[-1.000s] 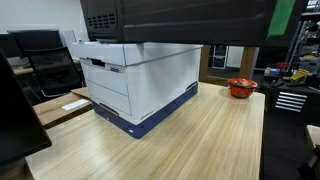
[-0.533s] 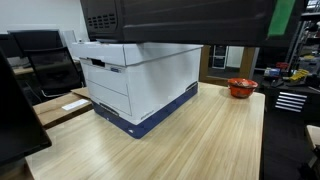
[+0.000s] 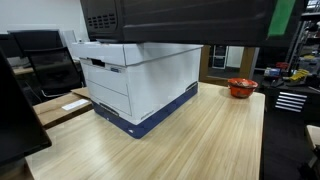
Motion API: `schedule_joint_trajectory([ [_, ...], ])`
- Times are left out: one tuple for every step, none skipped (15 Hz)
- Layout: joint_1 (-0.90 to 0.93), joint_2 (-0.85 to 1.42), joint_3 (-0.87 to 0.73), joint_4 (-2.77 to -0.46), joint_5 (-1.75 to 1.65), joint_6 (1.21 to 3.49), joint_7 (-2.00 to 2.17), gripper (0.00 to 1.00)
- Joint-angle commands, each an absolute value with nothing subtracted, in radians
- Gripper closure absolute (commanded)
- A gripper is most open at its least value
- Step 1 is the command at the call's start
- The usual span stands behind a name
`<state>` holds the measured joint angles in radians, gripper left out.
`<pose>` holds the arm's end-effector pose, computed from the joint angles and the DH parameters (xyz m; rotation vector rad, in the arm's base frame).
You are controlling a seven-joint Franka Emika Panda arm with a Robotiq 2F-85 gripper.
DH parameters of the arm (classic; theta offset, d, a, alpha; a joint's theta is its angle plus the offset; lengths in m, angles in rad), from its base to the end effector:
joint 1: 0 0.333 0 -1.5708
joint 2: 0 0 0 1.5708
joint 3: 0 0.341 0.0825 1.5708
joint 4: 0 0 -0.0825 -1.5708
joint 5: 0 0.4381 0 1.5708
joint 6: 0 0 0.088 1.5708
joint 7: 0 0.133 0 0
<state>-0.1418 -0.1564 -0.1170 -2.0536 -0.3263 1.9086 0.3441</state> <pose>0.5340 -0.1755 0.4920 2.7654 -0.6978 0.0341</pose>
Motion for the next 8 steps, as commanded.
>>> schedule_joint_trajectory([
  [-0.153,-0.140,-0.155,-1.990,-0.247,1.897,0.123,0.00],
  [-0.155,-0.140,-0.167,-1.973,-0.235,1.888,0.063,0.00],
  [-0.156,-0.135,-0.176,-1.953,-0.221,1.872,0.023,0.00],
  [-0.155,-0.137,-0.174,-1.954,-0.231,1.853,0.031,0.00],
  [-0.154,-0.144,-0.172,-1.960,-0.242,1.845,0.037,0.00],
  [-0.154,-0.154,-0.173,-1.961,-0.257,1.852,0.021,0.00],
  [-0.155,-0.162,-0.171,-1.966,-0.278,1.867,0.014,0.00],
  [-0.155,-0.165,-0.173,-1.957,-0.270,1.846,-0.015,0.00],
])
